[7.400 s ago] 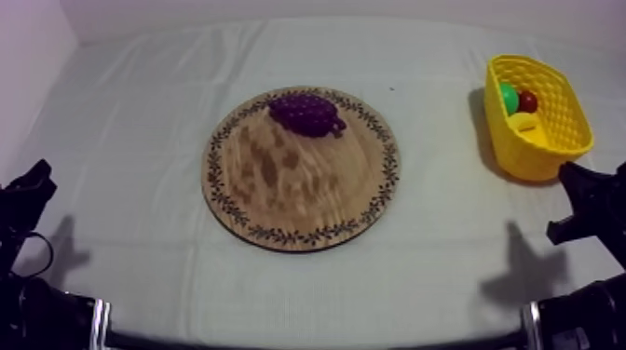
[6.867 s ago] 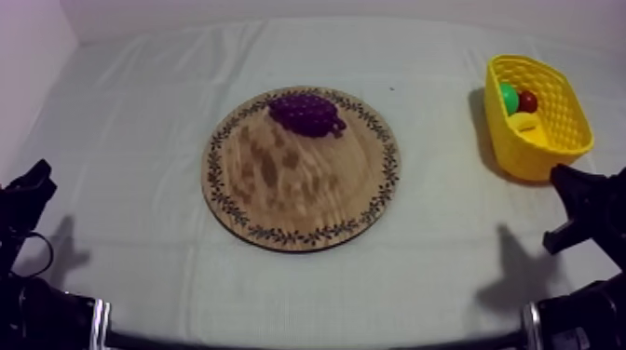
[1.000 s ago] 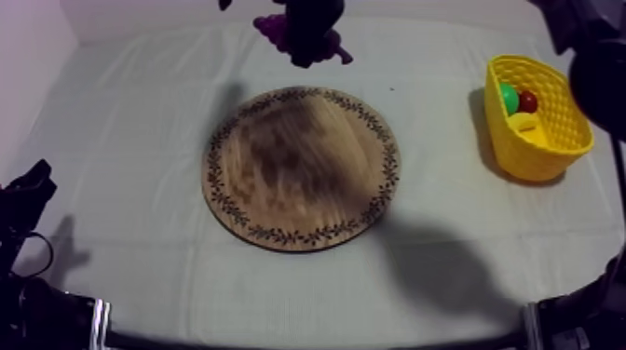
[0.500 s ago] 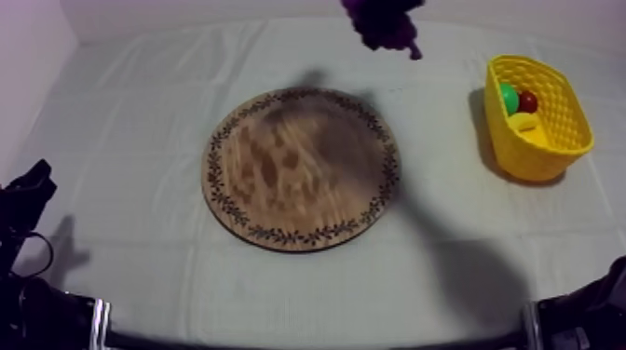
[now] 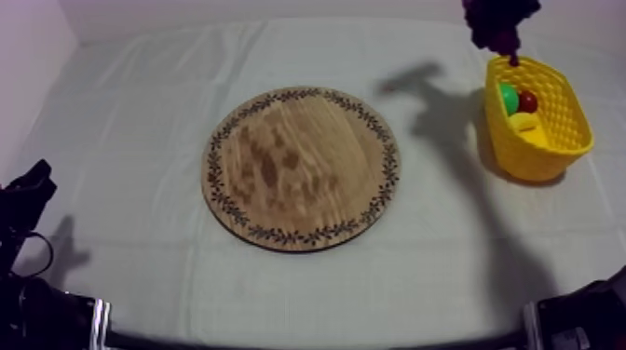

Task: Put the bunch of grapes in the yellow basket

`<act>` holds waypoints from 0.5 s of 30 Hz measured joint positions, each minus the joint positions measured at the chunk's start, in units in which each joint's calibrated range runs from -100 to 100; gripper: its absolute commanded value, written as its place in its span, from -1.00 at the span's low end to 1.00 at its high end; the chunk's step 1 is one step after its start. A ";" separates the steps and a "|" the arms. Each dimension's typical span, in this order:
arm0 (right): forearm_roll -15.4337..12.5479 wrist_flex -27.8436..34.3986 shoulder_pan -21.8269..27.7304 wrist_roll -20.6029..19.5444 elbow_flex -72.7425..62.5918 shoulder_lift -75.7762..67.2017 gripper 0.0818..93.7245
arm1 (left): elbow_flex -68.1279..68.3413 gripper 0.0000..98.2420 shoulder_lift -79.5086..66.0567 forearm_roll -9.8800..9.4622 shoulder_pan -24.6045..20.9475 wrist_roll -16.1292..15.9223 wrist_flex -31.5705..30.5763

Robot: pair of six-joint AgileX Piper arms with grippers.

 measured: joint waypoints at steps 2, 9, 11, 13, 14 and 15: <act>0.00 0.07 1.78 -0.03 1.42 -0.71 -0.16 | 0.00 -1.00 0.00 0.00 0.00 0.00 0.00; 0.90 -0.33 8.00 -0.02 5.85 -2.64 -0.14 | 0.00 -1.00 0.00 0.00 0.00 0.00 0.00; 1.04 -0.71 9.28 0.10 6.88 -2.72 -0.14 | 0.00 -1.00 0.00 0.00 0.00 0.00 0.00; 1.04 -1.12 10.37 0.18 7.85 -2.51 -0.13 | 0.00 -1.00 0.00 0.00 0.00 0.00 0.00; 1.12 -1.41 10.74 0.18 8.21 -2.37 -0.13 | 0.00 -1.00 0.00 0.00 0.00 0.00 0.00; 1.12 -2.04 11.02 0.18 8.73 -2.03 -0.13 | 0.00 -1.00 0.00 0.00 0.00 0.00 0.00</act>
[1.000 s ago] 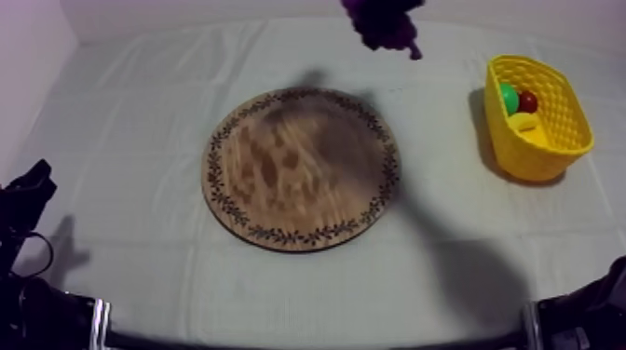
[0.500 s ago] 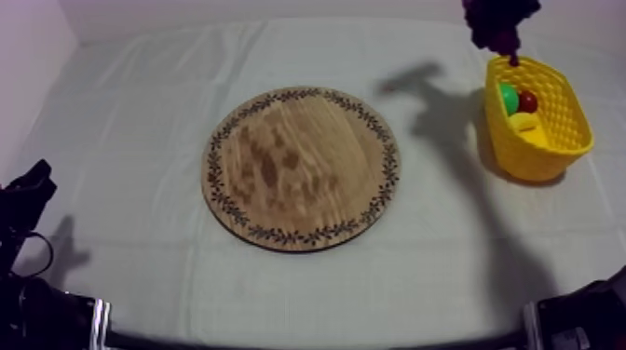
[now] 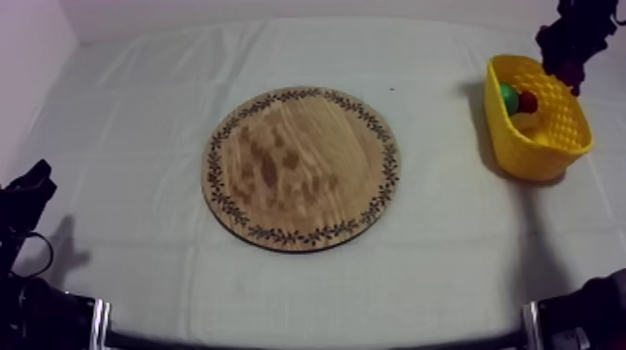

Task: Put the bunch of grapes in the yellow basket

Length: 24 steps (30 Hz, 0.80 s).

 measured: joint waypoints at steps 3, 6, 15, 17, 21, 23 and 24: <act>-0.17 -1.15 0.32 0.04 1.53 1.40 -0.11 | 0.00 -1.00 0.00 0.00 0.00 0.00 0.00; -0.79 -2.70 0.55 0.14 3.41 3.47 -0.06 | 0.00 -1.00 0.00 0.00 0.00 0.00 0.00; -1.60 -5.46 1.01 -0.49 2.94 11.66 0.41 | 0.00 -1.00 0.00 0.00 0.00 0.00 -0.08; -1.85 -5.46 1.09 -0.70 1.87 13.17 0.48 | 0.00 -1.00 0.00 0.00 0.00 0.00 -0.08; -2.20 -5.13 1.19 -0.70 0.52 13.57 0.45 | 0.00 -1.00 0.00 0.00 0.00 0.00 -0.08; -2.24 -4.92 1.09 -0.64 0.61 12.47 0.33 | 0.00 -1.00 0.00 0.00 0.00 0.00 -0.08; -2.24 -4.91 1.06 -0.52 0.80 11.71 0.27 | 0.00 -1.00 0.00 0.00 0.00 0.00 -0.08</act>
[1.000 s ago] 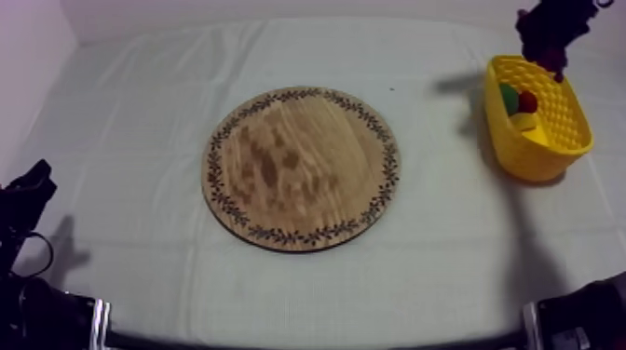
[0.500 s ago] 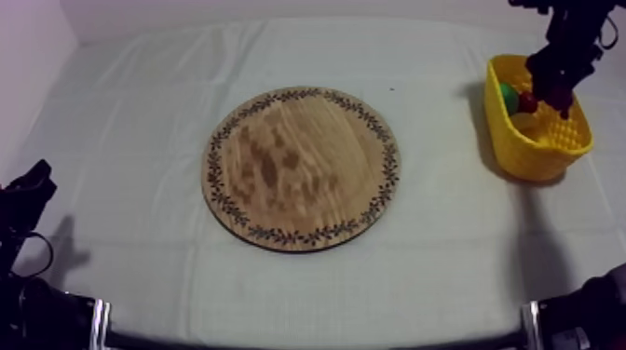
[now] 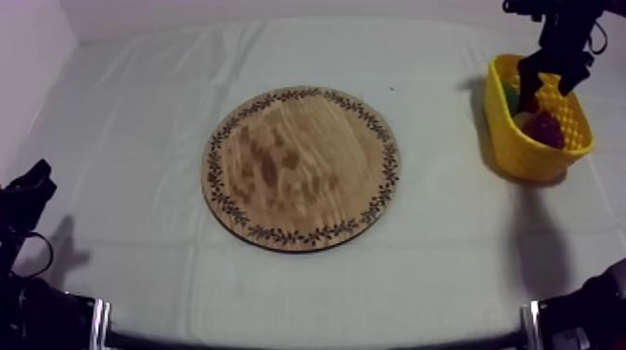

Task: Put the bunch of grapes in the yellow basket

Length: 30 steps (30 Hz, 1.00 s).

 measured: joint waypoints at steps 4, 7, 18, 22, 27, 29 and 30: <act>-0.07 -0.08 -0.16 0.57 2.24 -4.54 0.04 | 0.00 -1.00 0.00 0.00 0.00 0.00 0.00; -0.23 -1.00 -0.40 1.18 4.94 -9.13 -0.11 | 0.00 -1.00 0.00 0.00 0.00 0.00 0.07; 3.19 -12.33 -1.66 -0.76 23.33 -31.97 -0.57 | 0.00 -1.00 0.00 0.00 0.00 0.00 0.07; 3.48 -18.74 -2.06 -1.03 31.87 -40.72 -0.74 | 0.00 -1.00 0.00 0.00 0.00 0.00 0.07; 1.62 -27.24 -3.16 0.70 43.38 -51.52 -0.93 | 0.00 -1.00 0.00 0.00 0.00 0.00 0.07; -0.07 -30.24 -3.16 2.15 47.38 -55.34 -0.96 | 0.00 -1.00 0.00 0.00 0.00 0.00 0.07; -0.99 -31.60 -3.11 2.76 49.48 -57.47 -0.96 | 0.00 -1.00 0.00 0.00 0.00 0.00 0.07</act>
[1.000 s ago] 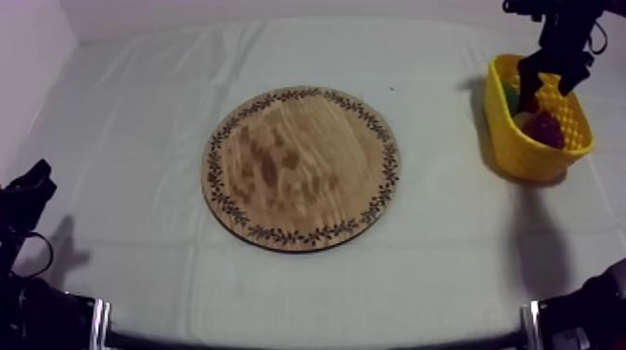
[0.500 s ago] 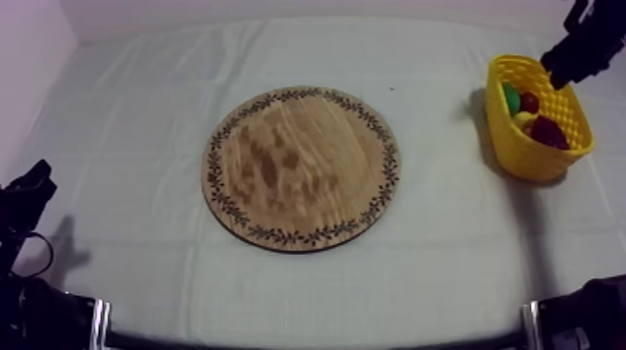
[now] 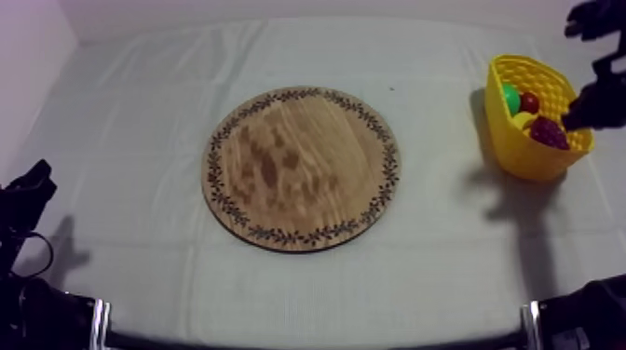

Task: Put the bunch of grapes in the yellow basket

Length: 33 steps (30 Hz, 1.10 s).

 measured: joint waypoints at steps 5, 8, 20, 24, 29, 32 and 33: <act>-5.46 -5.76 0.65 2.37 8.75 -9.66 -0.99 | 0.00 -1.00 0.00 0.00 0.00 0.00 0.00; -9.38 -7.70 1.47 3.32 13.03 -15.61 -0.99 | 0.00 -1.00 0.00 0.00 0.00 0.00 0.00; -22.66 -11.99 1.98 5.34 31.74 -39.72 -1.00 | 0.00 -1.00 0.00 0.00 0.00 -0.02 0.00; -20.78 -11.51 0.28 3.19 35.71 -46.13 -1.00 | 0.00 -1.00 0.00 0.00 0.00 -0.02 0.00; -16.82 -12.88 -2.43 -3.40 38.33 -52.58 -0.99 | 0.00 -1.00 0.00 0.00 0.00 -0.02 0.00; -13.73 -15.82 -3.46 -7.50 40.20 -54.71 -0.99 | 0.00 -1.00 0.00 0.00 0.00 -0.02 0.00; -12.89 -16.84 -3.69 -8.59 40.74 -55.25 -0.99 | 0.00 -1.00 0.00 0.00 0.00 -0.02 0.00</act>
